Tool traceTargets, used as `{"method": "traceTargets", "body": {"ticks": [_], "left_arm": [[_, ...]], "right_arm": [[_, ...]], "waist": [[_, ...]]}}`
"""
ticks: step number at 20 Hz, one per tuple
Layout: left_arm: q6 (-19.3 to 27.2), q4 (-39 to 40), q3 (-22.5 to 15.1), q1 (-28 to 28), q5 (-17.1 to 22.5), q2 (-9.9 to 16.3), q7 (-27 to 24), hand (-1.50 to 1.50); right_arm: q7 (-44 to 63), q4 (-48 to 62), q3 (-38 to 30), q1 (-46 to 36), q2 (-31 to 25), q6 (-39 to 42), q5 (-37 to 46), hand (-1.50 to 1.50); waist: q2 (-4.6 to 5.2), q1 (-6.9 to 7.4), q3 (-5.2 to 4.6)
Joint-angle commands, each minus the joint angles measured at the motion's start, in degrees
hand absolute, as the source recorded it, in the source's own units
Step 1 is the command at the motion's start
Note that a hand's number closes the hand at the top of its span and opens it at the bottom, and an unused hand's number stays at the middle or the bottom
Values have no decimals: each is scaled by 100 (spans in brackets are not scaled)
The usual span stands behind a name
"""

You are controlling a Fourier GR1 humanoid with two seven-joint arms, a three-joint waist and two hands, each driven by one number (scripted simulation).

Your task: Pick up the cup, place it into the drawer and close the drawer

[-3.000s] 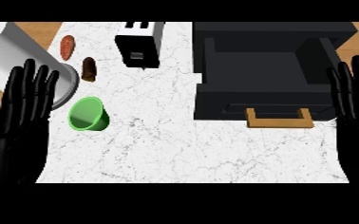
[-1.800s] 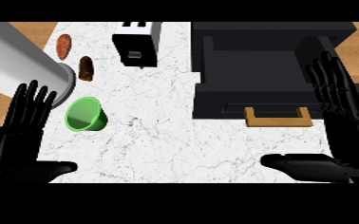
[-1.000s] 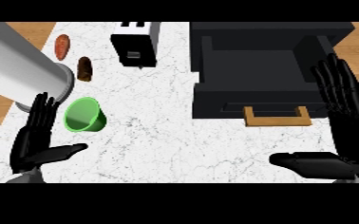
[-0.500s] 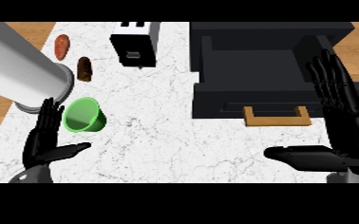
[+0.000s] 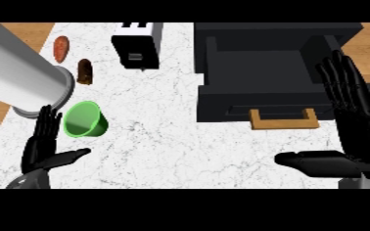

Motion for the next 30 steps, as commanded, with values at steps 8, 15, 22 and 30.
{"method": "traceTargets", "body": {"ticks": [8,15,22,30], "left_arm": [[-170,529,-115,-142,-198,-64,-810,-150],[-163,566,-106,-333,-188,-275,-854,-150],[-728,507,-60,-503,-86,-338,-802,-150],[-1552,358,-64,-500,44,-371,-728,150]], "right_arm": [[196,159,-217,-327,-155,142,-226,-150],[-87,93,-101,-47,-40,77,-4,-150],[-218,375,-244,-77,-189,328,-231,-150],[-198,110,24,119,78,176,-86,-150]], "waist": [[6,6,-2],[12,-19,-4],[33,-51,-8],[30,-96,-16]]}}
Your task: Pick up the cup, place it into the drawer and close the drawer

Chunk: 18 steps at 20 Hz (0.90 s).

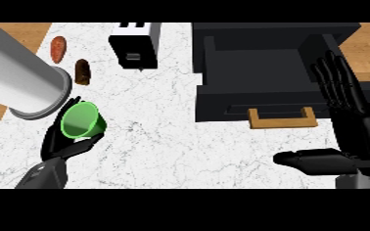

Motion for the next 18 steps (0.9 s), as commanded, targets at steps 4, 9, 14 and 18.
{"method": "traceTargets", "body": {"ticks": [4,9,14,18], "left_arm": [[-1165,-94,-69,-217,83,-221,-297,150],[-1444,-258,46,-210,319,-351,-335,150],[-890,-308,299,-84,564,-472,-591,150],[-634,-559,206,58,472,-578,-986,150]], "right_arm": [[-78,9,31,41,24,7,39,-150],[167,132,-252,-206,-186,80,-172,-150],[-34,243,-234,-84,-199,143,-105,-150],[-4,69,-285,-52,-192,127,-169,-150]], "waist": [[0,-24,2],[-5,10,2],[-13,39,10],[-30,56,15]]}}
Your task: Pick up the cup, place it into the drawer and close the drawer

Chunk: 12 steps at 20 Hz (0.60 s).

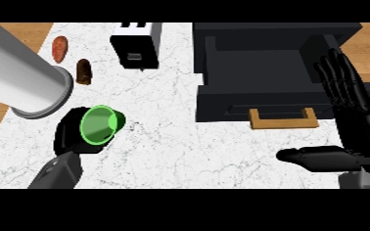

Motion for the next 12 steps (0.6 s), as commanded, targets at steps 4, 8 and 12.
{"method": "traceTargets", "body": {"ticks": [4,8,12], "left_arm": [[-371,-397,-123,-35,-34,-203,-936,150],[-412,-868,-184,-186,53,-255,-892,150],[-170,-1334,-536,-586,-46,-436,-139,150]], "right_arm": [[40,-9,-152,47,-72,16,-64,-150],[-110,-61,-124,206,-31,16,-5,-150],[-421,325,-229,171,-121,108,37,-150]], "waist": [[-26,42,11],[-46,80,17],[-53,118,24]]}}
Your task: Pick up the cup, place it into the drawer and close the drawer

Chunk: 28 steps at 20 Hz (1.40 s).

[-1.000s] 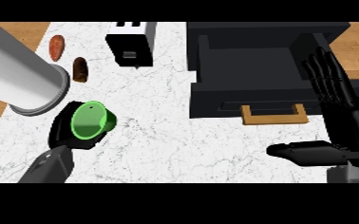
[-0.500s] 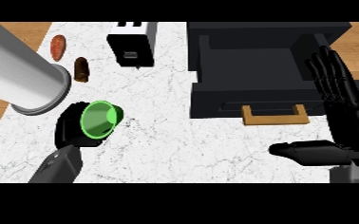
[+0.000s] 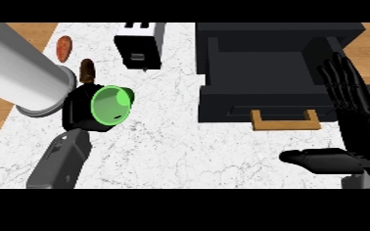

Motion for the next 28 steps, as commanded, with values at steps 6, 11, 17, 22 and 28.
{"method": "traceTargets", "body": {"ticks": [6,11,17,22,28], "left_arm": [[634,-1743,-663,-531,-110,-621,835,150],[1094,-2851,-1025,-680,-122,-891,1768,150],[1596,-3653,-1580,-1155,-119,-1023,3103,150],[2744,-3273,-2411,-2011,114,-1028,3545,150],[3199,-2010,-2158,-3325,326,-1030,3725,150]], "right_arm": [[282,-255,-330,46,-240,139,-306,-150],[590,-466,-390,18,-216,82,-444,-150],[-37,113,-320,24,-169,159,-181,-150],[266,39,-443,-315,-266,119,-348,-150],[424,-94,-328,-237,-214,108,-287,-150]], "waist": [[-45,57,9],[-38,50,6],[-17,56,6],[-4,-22,5],[21,-98,4]]}}
